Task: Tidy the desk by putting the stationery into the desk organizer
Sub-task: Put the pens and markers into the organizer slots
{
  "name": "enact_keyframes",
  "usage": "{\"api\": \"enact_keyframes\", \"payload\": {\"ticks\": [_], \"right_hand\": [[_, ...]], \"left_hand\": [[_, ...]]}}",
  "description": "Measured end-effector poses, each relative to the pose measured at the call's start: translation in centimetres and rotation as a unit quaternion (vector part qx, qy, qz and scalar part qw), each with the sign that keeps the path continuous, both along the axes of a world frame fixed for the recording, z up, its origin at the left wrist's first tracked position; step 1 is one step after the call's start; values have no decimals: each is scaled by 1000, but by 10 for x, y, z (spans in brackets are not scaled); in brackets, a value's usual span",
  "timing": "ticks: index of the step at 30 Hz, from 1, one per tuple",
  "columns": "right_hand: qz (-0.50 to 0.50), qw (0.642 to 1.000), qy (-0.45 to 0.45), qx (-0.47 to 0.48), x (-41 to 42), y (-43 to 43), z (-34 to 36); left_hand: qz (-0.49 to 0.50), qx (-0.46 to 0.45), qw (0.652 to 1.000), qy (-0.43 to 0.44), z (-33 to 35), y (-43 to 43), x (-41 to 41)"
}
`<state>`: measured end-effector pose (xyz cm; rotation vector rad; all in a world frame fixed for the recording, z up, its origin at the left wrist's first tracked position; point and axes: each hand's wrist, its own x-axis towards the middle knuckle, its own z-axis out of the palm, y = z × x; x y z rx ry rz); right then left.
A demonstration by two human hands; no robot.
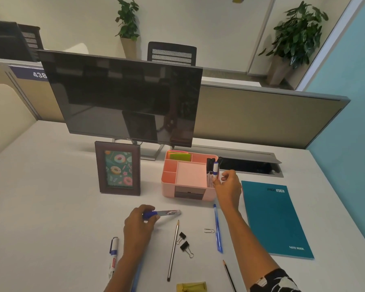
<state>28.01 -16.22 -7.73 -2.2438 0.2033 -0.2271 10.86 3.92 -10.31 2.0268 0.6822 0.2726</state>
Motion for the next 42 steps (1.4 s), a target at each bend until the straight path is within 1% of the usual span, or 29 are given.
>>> {"api": "enact_keyframes", "payload": {"ticks": [5, 7, 9, 11, 14, 16, 18, 21, 30, 33, 35, 37, 42], "right_hand": [[-24, 995, -90, -20, -25, 7, 11], [0, 993, -117, -16, -40, 12, 12], [57, 991, -122, 0, -58, 17, 11], [141, 986, -92, 6, -76, 23, 12], [261, 965, -12, -13, -100, 33, 5], [301, 953, 25, -26, -112, 39, 0], [313, 948, 41, -29, -121, 44, -4], [302, 952, 48, -26, -130, 49, -3], [284, 958, 28, -2, -133, 40, 13], [253, 967, 17, 23, -125, 31, 27], [227, 973, 6, 52, -114, 24, 40], [197, 978, -20, 73, -102, 17, 53], [114, 989, -63, 75, -72, 3, 78]], "left_hand": [[-9, -28, 999, -27, 9, -3, 5], [-13, -33, 999, -31, 13, -6, 7], [-18, -33, 999, -35, 18, -9, 8], [-21, -36, 998, -38, 23, -13, 9], [-34, -32, 998, -46, 32, -18, 9], [-44, -27, 997, -49, 38, -20, 8], [-54, -28, 997, -52, 43, -22, 7], [-70, -29, 995, -58, 48, -24, 3], [-153, -18, 985, -76, 66, -29, -5], [-131, -16, 989, -70, 66, -18, -7], [-93, -3, 995, -46, 60, -1, -12], [-61, 24, 998, 3, 50, 20, -22], [-19, 74, 989, 125, 18, 55, -53]]}}
